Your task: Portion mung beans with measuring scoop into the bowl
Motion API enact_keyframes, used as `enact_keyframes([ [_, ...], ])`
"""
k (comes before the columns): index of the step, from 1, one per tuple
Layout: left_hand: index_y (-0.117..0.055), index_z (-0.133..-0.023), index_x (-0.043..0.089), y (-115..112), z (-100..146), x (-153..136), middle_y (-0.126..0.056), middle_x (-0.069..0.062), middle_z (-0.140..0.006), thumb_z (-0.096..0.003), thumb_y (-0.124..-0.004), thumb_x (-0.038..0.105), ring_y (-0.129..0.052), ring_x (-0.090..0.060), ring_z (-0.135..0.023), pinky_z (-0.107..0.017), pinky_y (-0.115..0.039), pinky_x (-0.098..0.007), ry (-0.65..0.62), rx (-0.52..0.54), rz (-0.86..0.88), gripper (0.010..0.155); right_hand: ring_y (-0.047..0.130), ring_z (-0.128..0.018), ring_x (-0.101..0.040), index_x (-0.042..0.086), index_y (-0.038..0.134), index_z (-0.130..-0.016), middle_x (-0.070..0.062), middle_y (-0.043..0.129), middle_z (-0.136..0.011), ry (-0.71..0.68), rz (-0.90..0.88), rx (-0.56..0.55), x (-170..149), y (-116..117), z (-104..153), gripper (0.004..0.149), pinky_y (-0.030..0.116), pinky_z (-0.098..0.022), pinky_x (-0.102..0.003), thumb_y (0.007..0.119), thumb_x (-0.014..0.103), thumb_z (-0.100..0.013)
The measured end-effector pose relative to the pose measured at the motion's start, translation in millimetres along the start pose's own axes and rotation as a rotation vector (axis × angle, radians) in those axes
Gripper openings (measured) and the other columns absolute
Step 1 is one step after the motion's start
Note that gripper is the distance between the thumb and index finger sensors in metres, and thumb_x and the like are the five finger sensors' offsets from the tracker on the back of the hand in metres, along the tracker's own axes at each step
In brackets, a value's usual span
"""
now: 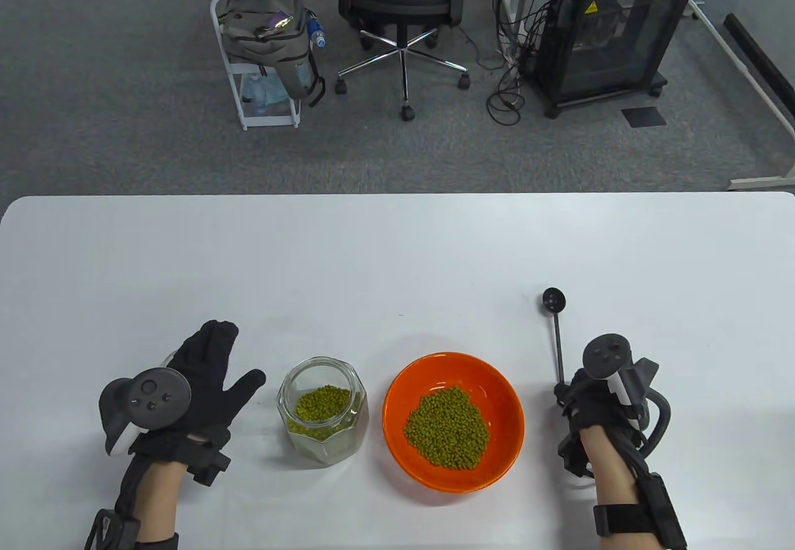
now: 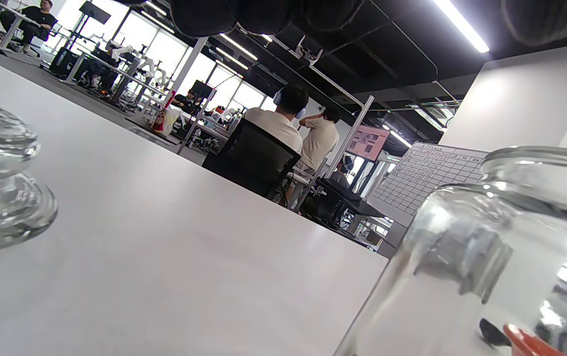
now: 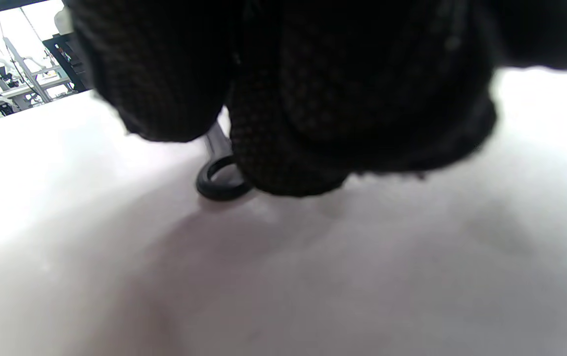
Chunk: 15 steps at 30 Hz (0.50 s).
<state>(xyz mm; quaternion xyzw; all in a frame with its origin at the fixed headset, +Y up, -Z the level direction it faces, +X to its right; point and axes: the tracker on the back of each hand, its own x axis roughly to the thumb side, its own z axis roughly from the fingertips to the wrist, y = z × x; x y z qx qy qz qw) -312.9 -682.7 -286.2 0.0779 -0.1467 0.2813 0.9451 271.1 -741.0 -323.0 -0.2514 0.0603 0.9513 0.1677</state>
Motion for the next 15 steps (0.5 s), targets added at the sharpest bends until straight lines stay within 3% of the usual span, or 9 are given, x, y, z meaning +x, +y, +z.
enact_keyframes([
  [7, -0.041, -0.113, 0.008, 3, 1, -1, -0.041, -0.026, -0.117, -0.0509, -0.063, 0.077, -0.049, -0.059, -0.105, -0.072, -0.044, -0.077, 0.003, 0.013, -0.042, 0.095, 0.107, -0.029, -0.024, 0.011, 0.091, -0.081, -0.01, 0.108, -0.054, -0.063, -0.069, -0.083, 4, -19, 11, 0.054, 0.089, -0.03, -0.042, 0.095, 0.046, -0.039],
  [11, -0.041, -0.113, 0.008, 5, 2, -2, -0.041, -0.026, -0.117, -0.0509, -0.064, 0.077, -0.049, -0.059, -0.105, -0.072, -0.044, -0.077, 0.008, 0.023, -0.062, 0.095, 0.107, -0.037, -0.027, 0.012, 0.089, -0.083, -0.011, 0.106, -0.061, -0.11, -0.094, -0.197, 7, -33, 21, 0.056, 0.088, -0.035, -0.045, 0.092, 0.047, -0.041],
  [15, -0.042, -0.113, 0.008, 7, 3, -3, -0.041, -0.026, -0.117, -0.051, -0.064, 0.077, -0.049, -0.059, -0.105, -0.072, -0.044, -0.077, 0.015, 0.037, -0.078, 0.095, 0.103, -0.055, -0.031, 0.016, 0.083, -0.09, -0.012, 0.099, -0.077, -0.221, -0.142, -0.244, 14, -39, 31, 0.06, 0.083, -0.046, -0.049, 0.087, 0.051, -0.042],
])
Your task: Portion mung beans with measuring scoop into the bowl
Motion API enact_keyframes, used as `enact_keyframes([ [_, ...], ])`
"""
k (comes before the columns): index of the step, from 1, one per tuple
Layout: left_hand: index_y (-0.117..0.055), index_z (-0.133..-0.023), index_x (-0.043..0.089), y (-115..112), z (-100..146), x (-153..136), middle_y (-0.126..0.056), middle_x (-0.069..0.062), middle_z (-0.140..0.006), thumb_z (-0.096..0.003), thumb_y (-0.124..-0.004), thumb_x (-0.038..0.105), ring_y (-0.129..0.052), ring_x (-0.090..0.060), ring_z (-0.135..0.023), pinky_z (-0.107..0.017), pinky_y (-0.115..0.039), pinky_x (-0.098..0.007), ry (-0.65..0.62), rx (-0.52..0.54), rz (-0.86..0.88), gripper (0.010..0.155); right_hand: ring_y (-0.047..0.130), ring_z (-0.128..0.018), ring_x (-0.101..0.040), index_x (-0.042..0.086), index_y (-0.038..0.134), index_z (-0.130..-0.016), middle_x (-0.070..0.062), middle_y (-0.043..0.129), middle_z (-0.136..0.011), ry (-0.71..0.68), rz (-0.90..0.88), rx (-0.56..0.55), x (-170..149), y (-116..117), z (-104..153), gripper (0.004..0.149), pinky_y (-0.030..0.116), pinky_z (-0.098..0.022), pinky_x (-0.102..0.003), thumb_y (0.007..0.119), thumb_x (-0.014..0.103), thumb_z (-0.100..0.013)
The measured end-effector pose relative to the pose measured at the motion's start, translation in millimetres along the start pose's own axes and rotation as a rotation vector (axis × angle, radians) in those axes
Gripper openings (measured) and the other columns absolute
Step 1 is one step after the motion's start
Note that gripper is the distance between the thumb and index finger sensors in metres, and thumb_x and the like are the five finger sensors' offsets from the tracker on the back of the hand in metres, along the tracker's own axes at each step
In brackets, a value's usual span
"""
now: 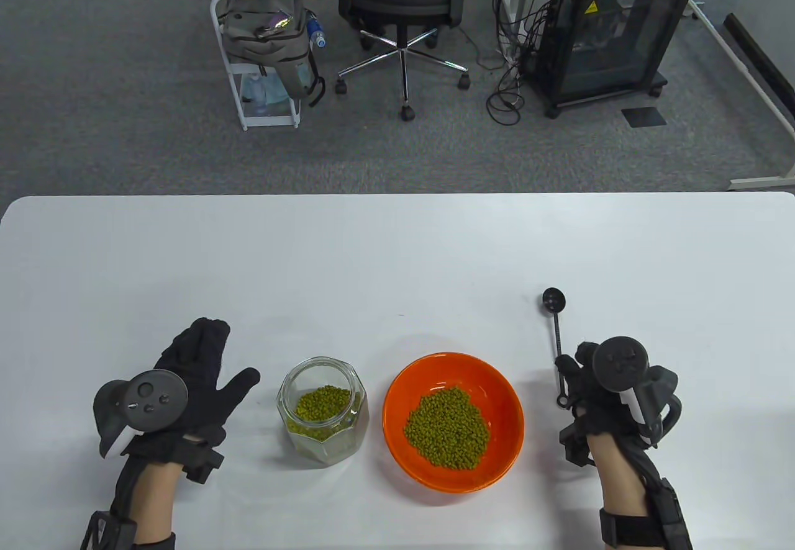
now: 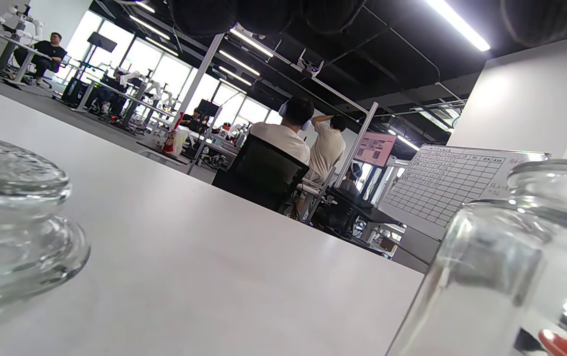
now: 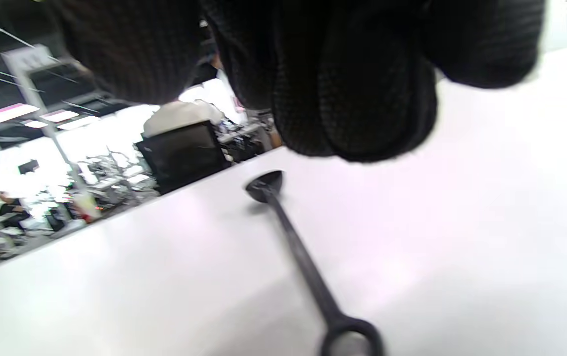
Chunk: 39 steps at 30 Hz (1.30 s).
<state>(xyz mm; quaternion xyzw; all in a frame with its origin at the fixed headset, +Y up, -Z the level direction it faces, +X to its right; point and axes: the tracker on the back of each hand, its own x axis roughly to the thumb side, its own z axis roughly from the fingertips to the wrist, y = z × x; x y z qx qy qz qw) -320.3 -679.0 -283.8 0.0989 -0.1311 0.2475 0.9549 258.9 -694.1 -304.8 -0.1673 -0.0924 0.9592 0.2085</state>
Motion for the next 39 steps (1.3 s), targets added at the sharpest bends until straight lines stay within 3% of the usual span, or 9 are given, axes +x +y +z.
enact_keyframes([
  [6, -0.043, -0.113, 0.008, 4, 1, -1, -0.042, -0.026, -0.118, -0.0511, -0.064, 0.077, -0.048, -0.059, -0.106, -0.072, -0.043, -0.077, 0.018, 0.019, -0.073, 0.094, 0.081, -0.09, -0.042, 0.022, 0.067, -0.103, -0.015, 0.074, -0.105, -0.157, -0.003, -0.03, 18, -2, 10, 0.072, 0.069, -0.064, -0.059, 0.083, 0.057, -0.041],
  [10, -0.043, -0.113, 0.008, 4, 2, -4, -0.041, -0.026, -0.118, -0.0512, -0.065, 0.076, -0.046, -0.06, -0.106, -0.072, -0.041, -0.078, 0.039, 0.017, -0.096, 0.094, 0.049, -0.108, -0.048, 0.028, 0.051, -0.11, -0.013, 0.049, -0.118, -0.246, 0.029, -0.027, 26, 0, 15, 0.08, 0.047, -0.074, -0.069, 0.076, 0.063, -0.042],
  [13, -0.043, -0.112, 0.008, 5, 2, -10, -0.041, -0.026, -0.118, -0.0514, -0.065, 0.076, -0.046, -0.06, -0.106, -0.072, -0.041, -0.078, 0.067, 0.024, -0.126, 0.094, 0.026, -0.111, -0.049, 0.031, 0.041, -0.112, -0.01, 0.031, -0.122, -0.283, 0.086, -0.027, 31, 1, 19, 0.085, 0.03, -0.074, -0.073, 0.07, 0.067, -0.04],
  [17, -0.043, -0.112, 0.008, 4, 2, -17, -0.041, -0.026, -0.117, -0.0518, -0.067, 0.075, -0.049, -0.059, -0.105, -0.072, -0.042, -0.077, 0.105, 0.01, -0.135, 0.093, 0.01, -0.109, -0.048, 0.033, 0.034, -0.113, -0.007, 0.021, -0.123, -0.311, 0.14, -0.043, 35, -2, 22, 0.087, 0.02, -0.073, -0.074, 0.068, 0.068, -0.04],
  [28, -0.043, -0.112, 0.007, -2, -1, -46, -0.04, -0.027, -0.117, -0.051, -0.071, 0.074, -0.051, -0.059, -0.103, -0.071, -0.044, -0.076, 0.238, -0.017, -0.2, 0.095, 0.01, -0.109, -0.048, 0.033, 0.032, -0.113, -0.008, 0.02, -0.123, -0.296, 0.135, -0.084, 32, -13, 24, 0.087, 0.02, -0.074, -0.075, 0.067, 0.068, -0.041],
  [35, -0.041, -0.112, 0.007, -14, -6, -67, -0.039, -0.028, -0.116, -0.0492, -0.076, 0.075, -0.056, -0.057, -0.1, -0.071, -0.046, -0.075, 0.348, -0.095, -0.253, 0.099, 0.012, -0.109, -0.049, 0.033, 0.033, -0.113, -0.01, 0.021, -0.123, -0.3, 0.134, -0.079, 33, -12, 24, 0.086, 0.022, -0.074, -0.075, 0.067, 0.067, -0.042],
  [39, -0.051, -0.111, 0.009, -19, -9, -79, -0.055, -0.025, -0.113, -0.0451, -0.082, 0.079, -0.071, -0.051, -0.092, -0.069, -0.057, -0.07, 0.428, -0.08, -0.352, 0.101, 0.013, -0.109, -0.049, 0.033, 0.034, -0.113, -0.01, 0.021, -0.123, -0.298, 0.127, -0.074, 32, -11, 24, 0.086, 0.022, -0.074, -0.075, 0.068, 0.067, -0.042],
])
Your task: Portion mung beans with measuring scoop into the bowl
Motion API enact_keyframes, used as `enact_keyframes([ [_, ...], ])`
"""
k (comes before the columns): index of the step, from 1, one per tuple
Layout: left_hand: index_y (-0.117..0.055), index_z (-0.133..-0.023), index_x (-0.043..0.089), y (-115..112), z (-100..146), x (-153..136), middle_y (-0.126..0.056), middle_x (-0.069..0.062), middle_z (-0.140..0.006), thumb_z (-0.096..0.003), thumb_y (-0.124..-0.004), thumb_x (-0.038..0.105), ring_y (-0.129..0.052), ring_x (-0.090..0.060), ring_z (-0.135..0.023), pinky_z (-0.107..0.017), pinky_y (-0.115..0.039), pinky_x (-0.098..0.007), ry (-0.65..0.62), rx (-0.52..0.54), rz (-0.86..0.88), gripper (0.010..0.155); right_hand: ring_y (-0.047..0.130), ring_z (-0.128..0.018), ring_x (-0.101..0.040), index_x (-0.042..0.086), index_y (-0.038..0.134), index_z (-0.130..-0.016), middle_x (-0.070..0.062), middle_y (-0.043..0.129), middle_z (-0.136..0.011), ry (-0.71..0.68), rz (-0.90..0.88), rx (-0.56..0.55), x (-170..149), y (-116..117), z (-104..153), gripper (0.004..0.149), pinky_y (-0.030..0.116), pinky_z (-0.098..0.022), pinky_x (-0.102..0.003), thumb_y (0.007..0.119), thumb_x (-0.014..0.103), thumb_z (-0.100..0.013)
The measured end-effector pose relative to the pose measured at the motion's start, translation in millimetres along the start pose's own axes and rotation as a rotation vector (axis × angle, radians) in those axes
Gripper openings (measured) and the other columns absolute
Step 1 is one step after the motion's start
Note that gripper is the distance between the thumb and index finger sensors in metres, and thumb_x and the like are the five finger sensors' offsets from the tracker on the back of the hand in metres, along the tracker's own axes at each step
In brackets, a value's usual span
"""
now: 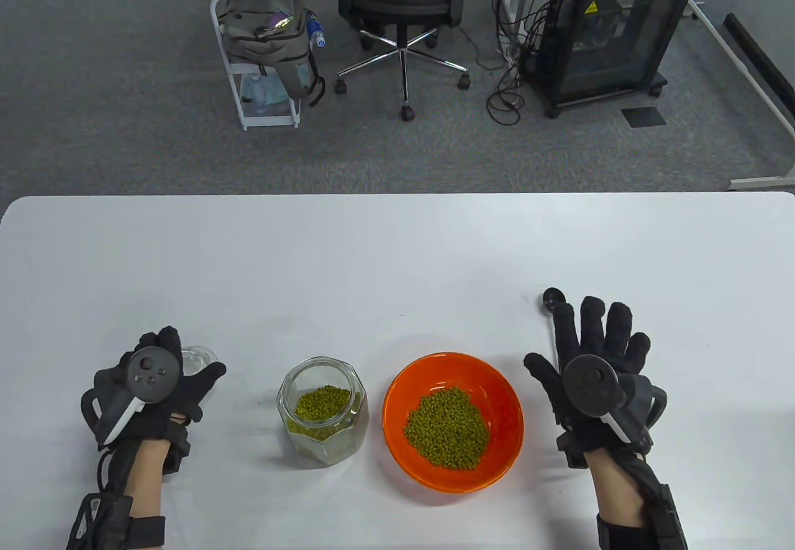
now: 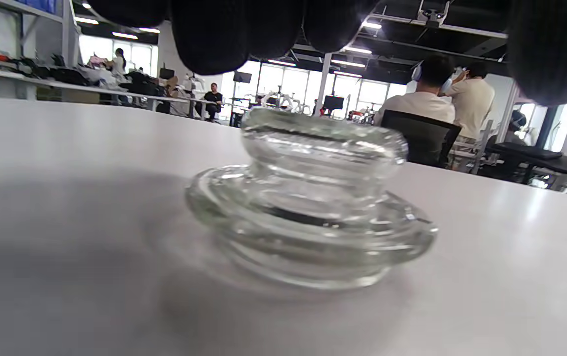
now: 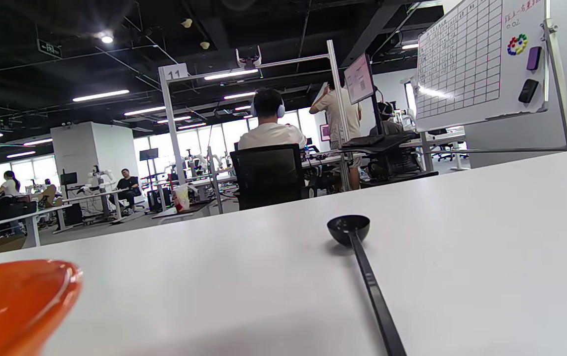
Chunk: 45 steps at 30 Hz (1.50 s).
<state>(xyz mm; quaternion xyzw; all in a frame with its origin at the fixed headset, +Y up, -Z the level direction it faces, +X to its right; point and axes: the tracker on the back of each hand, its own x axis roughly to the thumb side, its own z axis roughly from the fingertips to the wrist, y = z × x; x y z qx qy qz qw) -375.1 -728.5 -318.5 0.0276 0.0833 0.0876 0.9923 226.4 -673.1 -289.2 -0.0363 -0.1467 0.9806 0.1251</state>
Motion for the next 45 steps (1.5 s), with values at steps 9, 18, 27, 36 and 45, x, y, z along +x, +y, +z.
enact_keyframes([
  [9, -0.048, -0.113, 0.013, -16, -11, -7, -0.055, -0.023, -0.109, -0.0452, -0.081, 0.082, -0.073, -0.046, -0.086, -0.068, -0.057, -0.069, 0.105, -0.129, -0.023, 0.103, 0.012, -0.11, -0.048, 0.033, 0.034, -0.112, -0.01, 0.021, -0.123, -0.026, -0.009, 0.015, 2, 1, 0, 0.085, 0.022, -0.074, -0.075, 0.068, 0.067, -0.042],
  [18, -0.052, -0.113, 0.018, -25, -17, -11, -0.068, -0.018, -0.1, -0.0479, -0.083, 0.077, -0.078, -0.042, -0.076, -0.068, -0.057, -0.069, 0.144, -0.165, -0.041, 0.093, 0.012, -0.109, -0.049, 0.033, 0.033, -0.113, -0.01, 0.022, -0.123, -0.019, -0.025, 0.031, 1, 3, -1, 0.085, 0.022, -0.074, -0.075, 0.068, 0.066, -0.042],
  [27, -0.057, -0.11, 0.009, -25, -19, -9, -0.076, -0.021, -0.095, -0.0474, -0.087, 0.071, -0.083, -0.043, -0.068, -0.067, -0.061, -0.069, 0.112, -0.131, -0.026, 0.094, 0.014, -0.109, -0.05, 0.032, 0.034, -0.112, -0.01, 0.023, -0.123, -0.021, -0.018, 0.043, 0, 5, -2, 0.084, 0.023, -0.074, -0.075, 0.068, 0.066, -0.043],
  [36, -0.06, -0.107, 0.004, -20, -17, -9, -0.077, -0.023, -0.089, -0.0453, -0.089, 0.072, -0.085, -0.04, -0.058, -0.065, -0.064, -0.07, 0.103, -0.072, -0.005, 0.096, 0.014, -0.109, -0.051, 0.032, 0.034, -0.113, -0.011, 0.023, -0.122, -0.017, -0.015, 0.05, 0, 6, -2, 0.085, 0.024, -0.074, -0.075, 0.068, 0.065, -0.043],
  [45, -0.06, -0.106, 0.003, 23, 5, 10, -0.077, -0.024, -0.087, -0.0448, -0.089, 0.072, -0.085, -0.04, -0.055, -0.065, -0.064, -0.07, 0.019, 0.122, 0.065, 0.097, 0.014, -0.109, -0.051, 0.032, 0.033, -0.113, -0.011, 0.022, -0.122, -0.008, -0.023, 0.048, -2, 5, -2, 0.085, 0.024, -0.074, -0.075, 0.068, 0.066, -0.043],
])
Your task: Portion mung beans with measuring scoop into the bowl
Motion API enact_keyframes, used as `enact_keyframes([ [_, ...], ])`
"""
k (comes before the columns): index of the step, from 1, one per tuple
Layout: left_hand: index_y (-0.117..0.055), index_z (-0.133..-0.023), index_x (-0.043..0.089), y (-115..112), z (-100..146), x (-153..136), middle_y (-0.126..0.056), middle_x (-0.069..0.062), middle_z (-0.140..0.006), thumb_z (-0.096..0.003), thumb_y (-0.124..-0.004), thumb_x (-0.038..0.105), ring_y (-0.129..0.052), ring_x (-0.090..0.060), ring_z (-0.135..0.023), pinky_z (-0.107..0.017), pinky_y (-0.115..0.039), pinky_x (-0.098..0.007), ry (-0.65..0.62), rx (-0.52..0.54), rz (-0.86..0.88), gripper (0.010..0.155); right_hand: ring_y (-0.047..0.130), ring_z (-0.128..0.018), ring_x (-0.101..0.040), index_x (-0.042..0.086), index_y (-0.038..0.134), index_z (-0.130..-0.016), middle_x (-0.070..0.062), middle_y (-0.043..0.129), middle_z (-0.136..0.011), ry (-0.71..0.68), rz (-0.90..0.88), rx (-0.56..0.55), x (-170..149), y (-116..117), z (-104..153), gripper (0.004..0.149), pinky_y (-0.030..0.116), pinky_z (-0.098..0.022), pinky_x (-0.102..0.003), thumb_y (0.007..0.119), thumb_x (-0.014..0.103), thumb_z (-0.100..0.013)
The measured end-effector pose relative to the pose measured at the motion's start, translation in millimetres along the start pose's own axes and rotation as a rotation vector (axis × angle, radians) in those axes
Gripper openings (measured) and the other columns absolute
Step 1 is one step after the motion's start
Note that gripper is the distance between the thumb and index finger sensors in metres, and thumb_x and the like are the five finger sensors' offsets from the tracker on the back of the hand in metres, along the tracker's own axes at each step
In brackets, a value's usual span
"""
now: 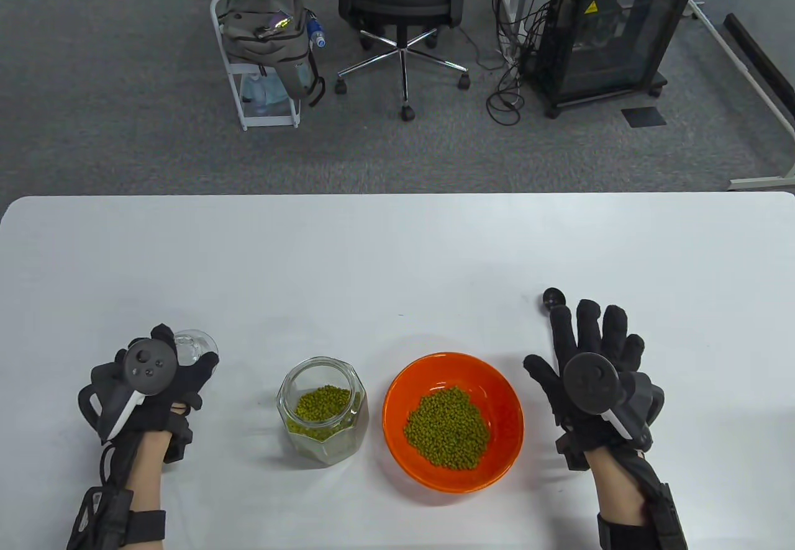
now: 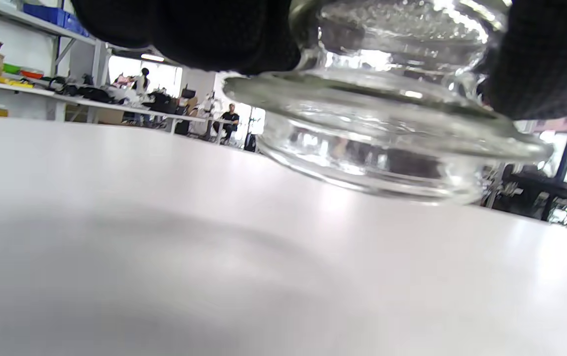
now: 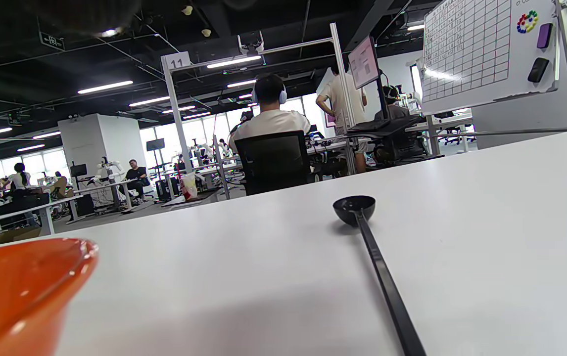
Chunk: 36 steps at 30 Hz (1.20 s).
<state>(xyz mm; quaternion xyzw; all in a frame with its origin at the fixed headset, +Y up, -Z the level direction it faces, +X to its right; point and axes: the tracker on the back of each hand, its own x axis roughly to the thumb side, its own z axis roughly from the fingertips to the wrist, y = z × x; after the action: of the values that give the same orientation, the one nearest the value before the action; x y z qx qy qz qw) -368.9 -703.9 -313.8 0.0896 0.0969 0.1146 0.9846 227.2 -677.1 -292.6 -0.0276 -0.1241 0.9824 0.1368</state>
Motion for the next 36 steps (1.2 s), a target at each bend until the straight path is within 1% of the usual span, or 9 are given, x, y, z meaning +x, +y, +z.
enact_keyframes([
  [5, -0.06, -0.106, 0.003, 31, 18, 19, -0.077, -0.024, -0.086, -0.0448, -0.089, 0.073, -0.084, -0.04, -0.054, -0.065, -0.064, -0.07, -0.086, 0.136, 0.054, 0.097, 0.015, -0.109, -0.051, 0.032, 0.033, -0.113, -0.011, 0.022, -0.122, 0.002, 0.003, 0.0, 0, 0, 0, 0.085, 0.024, -0.074, -0.075, 0.068, 0.065, -0.043],
  [9, -0.061, -0.106, 0.003, 50, 32, 39, -0.077, -0.023, -0.085, -0.0449, -0.089, 0.073, -0.084, -0.039, -0.054, -0.065, -0.064, -0.07, -0.164, 0.204, 0.087, 0.097, 0.015, -0.109, -0.051, 0.031, 0.032, -0.113, -0.011, 0.022, -0.122, 0.007, 0.004, 0.013, -1, 1, 0, 0.085, 0.024, -0.074, -0.075, 0.068, 0.065, -0.043],
  [14, -0.062, -0.106, 0.003, 65, 48, 62, -0.078, -0.023, -0.084, -0.0452, -0.088, 0.074, -0.084, -0.039, -0.053, -0.065, -0.064, -0.07, -0.258, 0.249, 0.126, 0.097, 0.015, -0.109, -0.051, 0.031, 0.032, -0.113, -0.011, 0.022, -0.122, 0.008, 0.01, 0.018, -1, 1, 0, 0.085, 0.024, -0.073, -0.075, 0.068, 0.065, -0.043],
  [19, -0.061, -0.106, 0.003, 75, 62, 85, -0.077, -0.024, -0.085, -0.0457, -0.088, 0.073, -0.084, -0.039, -0.054, -0.065, -0.063, -0.07, -0.347, 0.251, 0.183, 0.097, 0.015, -0.109, -0.051, 0.031, 0.032, -0.113, -0.012, 0.022, -0.122, 0.01, 0.009, 0.017, -1, 2, -1, 0.085, 0.024, -0.073, -0.075, 0.068, 0.065, -0.043],
  [23, -0.06, -0.106, 0.002, 78, 73, 107, -0.077, -0.024, -0.085, -0.0461, -0.088, 0.073, -0.084, -0.039, -0.054, -0.065, -0.063, -0.071, -0.43, 0.233, 0.212, 0.097, 0.014, -0.109, -0.051, 0.031, 0.032, -0.113, -0.011, 0.022, -0.122, 0.014, 0.007, 0.024, -2, 2, -1, 0.085, 0.024, -0.073, -0.075, 0.068, 0.065, -0.044],
  [27, -0.061, -0.106, 0.003, 77, 82, 127, -0.077, -0.024, -0.085, -0.0461, -0.088, 0.073, -0.084, -0.039, -0.054, -0.065, -0.063, -0.07, -0.507, 0.209, 0.2, 0.097, 0.014, -0.109, -0.051, 0.031, 0.032, -0.113, -0.012, 0.022, -0.122, 0.018, 0.003, 0.027, -2, 2, -1, 0.085, 0.024, -0.073, -0.075, 0.068, 0.065, -0.044],
  [30, -0.061, -0.107, 0.003, 71, 88, 143, -0.077, -0.024, -0.086, -0.0462, -0.088, 0.073, -0.084, -0.039, -0.054, -0.065, -0.063, -0.07, -0.561, 0.168, 0.185, 0.097, 0.014, -0.109, -0.051, 0.031, 0.032, -0.113, -0.012, 0.022, -0.122, 0.019, 0.004, 0.031, -3, 2, -1, 0.084, 0.024, -0.073, -0.075, 0.068, 0.065, -0.044],
  [36, -0.061, -0.107, 0.003, 60, 91, 165, -0.077, -0.024, -0.086, -0.046, -0.088, 0.073, -0.084, -0.039, -0.055, -0.065, -0.063, -0.07, -0.608, 0.12, 0.115, 0.096, 0.014, -0.108, -0.051, 0.031, 0.033, -0.113, -0.012, 0.022, -0.122, 0.017, 0.006, 0.041, -3, 2, -1, 0.084, 0.024, -0.073, -0.075, 0.068, 0.064, -0.044],
])
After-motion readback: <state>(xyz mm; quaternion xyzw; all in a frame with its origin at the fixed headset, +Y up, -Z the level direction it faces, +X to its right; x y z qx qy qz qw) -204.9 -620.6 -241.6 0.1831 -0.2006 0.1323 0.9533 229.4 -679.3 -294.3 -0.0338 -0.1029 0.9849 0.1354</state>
